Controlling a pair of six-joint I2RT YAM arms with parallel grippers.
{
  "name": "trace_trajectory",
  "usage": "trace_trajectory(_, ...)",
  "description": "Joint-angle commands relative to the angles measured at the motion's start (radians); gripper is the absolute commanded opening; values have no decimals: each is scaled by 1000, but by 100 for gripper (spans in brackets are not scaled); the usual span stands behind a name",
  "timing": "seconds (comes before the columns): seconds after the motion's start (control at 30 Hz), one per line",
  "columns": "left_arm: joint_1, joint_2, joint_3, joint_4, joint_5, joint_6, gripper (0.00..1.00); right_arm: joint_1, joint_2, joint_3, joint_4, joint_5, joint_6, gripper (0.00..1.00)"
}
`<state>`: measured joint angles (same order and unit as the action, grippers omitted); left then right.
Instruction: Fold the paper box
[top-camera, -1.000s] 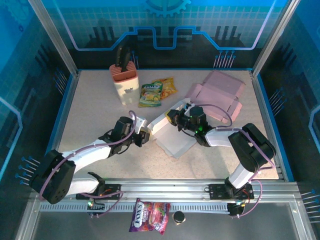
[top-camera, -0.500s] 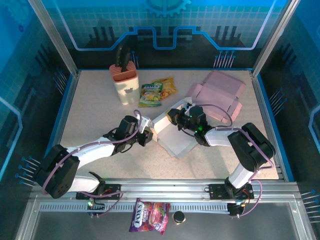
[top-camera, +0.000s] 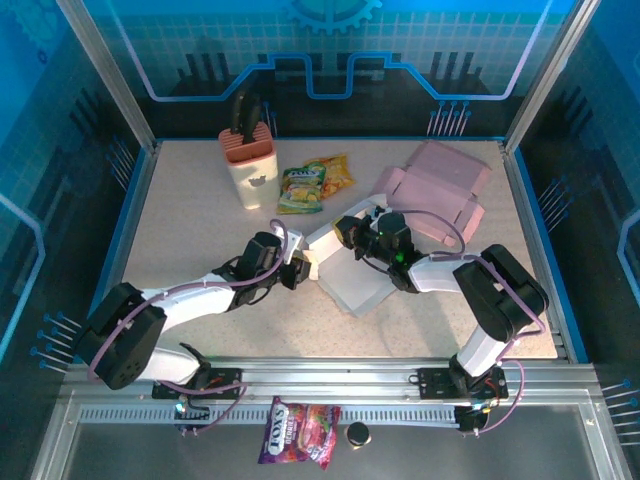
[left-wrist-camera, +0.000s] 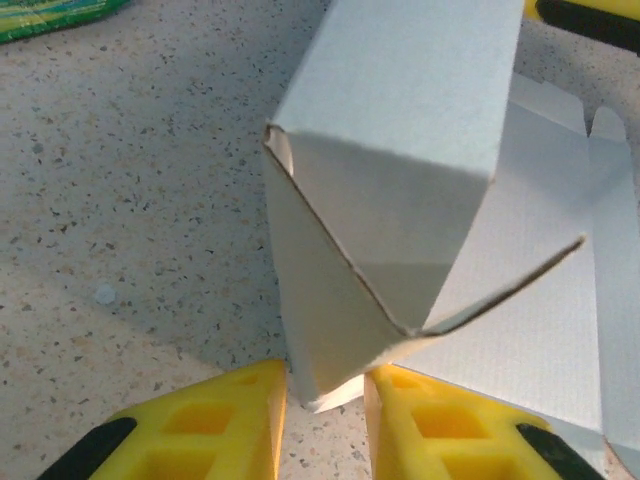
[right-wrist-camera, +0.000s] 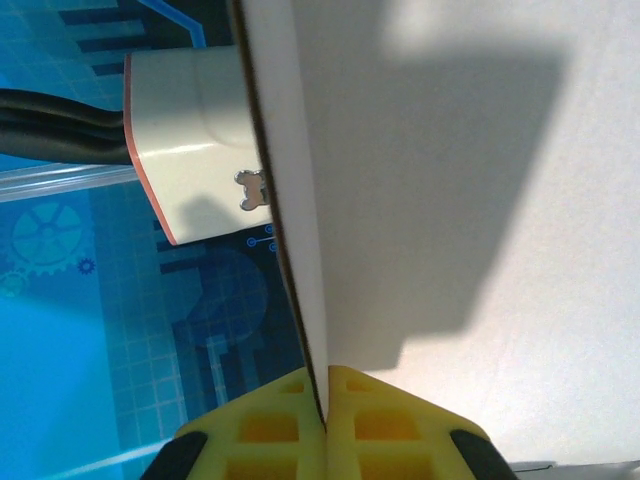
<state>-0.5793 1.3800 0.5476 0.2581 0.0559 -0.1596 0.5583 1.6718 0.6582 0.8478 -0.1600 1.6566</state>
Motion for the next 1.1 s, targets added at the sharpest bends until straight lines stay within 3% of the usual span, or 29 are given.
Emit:
trace_trajectory(0.0,-6,22,32,80,-38,-20,29,39,16,17,4,-35,21,0)
trace_trajectory(0.33,-5,33,44,67,-51,8,22,38,2,9,-10,-38,26,0)
trace_trajectory(0.57,-7,61,47,91,-72,-30,24,46,6,6,-3,-31,28,0)
trace_trajectory(0.77,-39,105,68,113,-174,-64,28,77,35,-26,83,19,64,0)
trace_trajectory(1.07,-91,168,87,141,-338,-112,27,81,28,-32,68,39,84,0)
